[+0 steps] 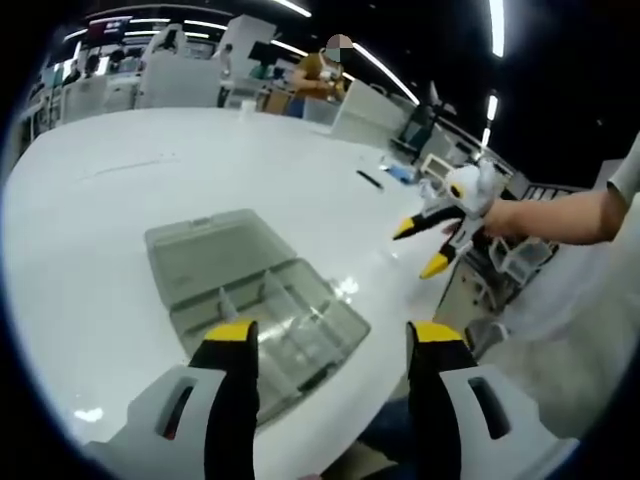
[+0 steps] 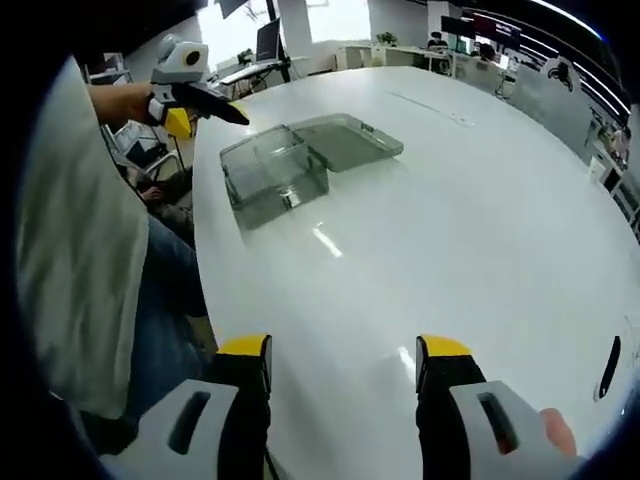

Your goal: Insert the divider into the dual guide fixture by aligning both edges with the guide slots and pushing it downward to the bottom, including one-sided entry, uneven engagement, binding, and posture correction.

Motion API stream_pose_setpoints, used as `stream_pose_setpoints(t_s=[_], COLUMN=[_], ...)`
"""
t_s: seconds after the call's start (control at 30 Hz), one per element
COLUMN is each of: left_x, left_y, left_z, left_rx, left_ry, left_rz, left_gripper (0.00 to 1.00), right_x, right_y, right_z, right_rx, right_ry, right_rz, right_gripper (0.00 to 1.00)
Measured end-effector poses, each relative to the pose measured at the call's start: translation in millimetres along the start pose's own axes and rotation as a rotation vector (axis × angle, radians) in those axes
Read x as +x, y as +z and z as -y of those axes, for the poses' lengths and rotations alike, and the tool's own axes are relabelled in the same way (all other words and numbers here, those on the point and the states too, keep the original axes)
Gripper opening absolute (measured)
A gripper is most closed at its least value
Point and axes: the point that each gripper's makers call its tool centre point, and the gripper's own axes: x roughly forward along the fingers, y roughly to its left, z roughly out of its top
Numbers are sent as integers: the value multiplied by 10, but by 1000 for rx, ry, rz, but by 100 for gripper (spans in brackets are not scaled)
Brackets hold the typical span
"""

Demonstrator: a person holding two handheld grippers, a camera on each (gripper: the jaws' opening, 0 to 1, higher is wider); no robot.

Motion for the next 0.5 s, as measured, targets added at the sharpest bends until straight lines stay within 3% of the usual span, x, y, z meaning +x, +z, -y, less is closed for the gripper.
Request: stream_pose_setpoints(t_s=[0.5], left_x=[-49], left_y=[-52], left_z=[-57], left_rx=[-3], left_ry=[30], left_rz=[-12], left_gripper=[57], right_x=[104], right_y=[-227], right_z=[150], right_rx=[-133], right_ry=[17], right_rz=[-115], right_gripper=[52])
